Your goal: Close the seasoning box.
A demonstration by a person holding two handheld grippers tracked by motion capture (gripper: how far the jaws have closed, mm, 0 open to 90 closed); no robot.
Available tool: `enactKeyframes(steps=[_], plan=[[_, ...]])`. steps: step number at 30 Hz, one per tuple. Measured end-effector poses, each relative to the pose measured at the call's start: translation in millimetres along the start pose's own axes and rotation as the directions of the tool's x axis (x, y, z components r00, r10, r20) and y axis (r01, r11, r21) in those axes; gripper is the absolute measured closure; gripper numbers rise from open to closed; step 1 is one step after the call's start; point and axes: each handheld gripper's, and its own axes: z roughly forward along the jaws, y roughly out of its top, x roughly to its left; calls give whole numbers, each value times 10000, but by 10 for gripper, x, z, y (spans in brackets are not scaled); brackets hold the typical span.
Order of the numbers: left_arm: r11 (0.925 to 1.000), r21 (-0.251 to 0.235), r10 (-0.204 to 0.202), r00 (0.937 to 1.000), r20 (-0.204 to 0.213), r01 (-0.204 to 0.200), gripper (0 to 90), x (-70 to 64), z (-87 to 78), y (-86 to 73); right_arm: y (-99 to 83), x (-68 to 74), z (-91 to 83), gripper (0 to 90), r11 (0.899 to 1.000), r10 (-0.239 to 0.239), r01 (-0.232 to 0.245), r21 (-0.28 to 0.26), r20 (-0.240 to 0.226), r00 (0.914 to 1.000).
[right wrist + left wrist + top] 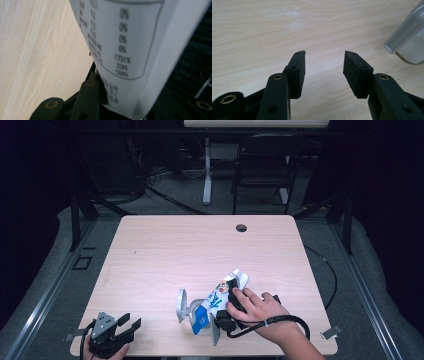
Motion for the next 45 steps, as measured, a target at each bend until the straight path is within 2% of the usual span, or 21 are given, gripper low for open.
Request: enactKeyframes(steps=[14,18,34,37,39,45], plan=[[10000,26,10,10000,-19,-10,529,5,0,0,-7,-7,1,762,9999,3,-2,-149,63,10000],[10000,4,-41,10000,-18,41,529,6,-1,-2,4,-13,-12,763,9998,-181,181,-9,137,9997],[10000,9,-19,10000,-19,19,529,7,-1,-2,5,-2,-7,772,9999,-74,75,-136,82,9999],[10000,14,-24,10000,-22,24,529,7,-1,-2,7,-10,-20,775,9998,-192,192,79,68,9998],[10000,6,-24,10000,-22,24,529,8,-1,-2,-1,5,-9,776,10000,2,-2,-81,31,10000],[10000,31,-10,10000,-23,10,529,7,2,-3,-13,17,-2,783,9996,262,-263,-85,-119,9996]])
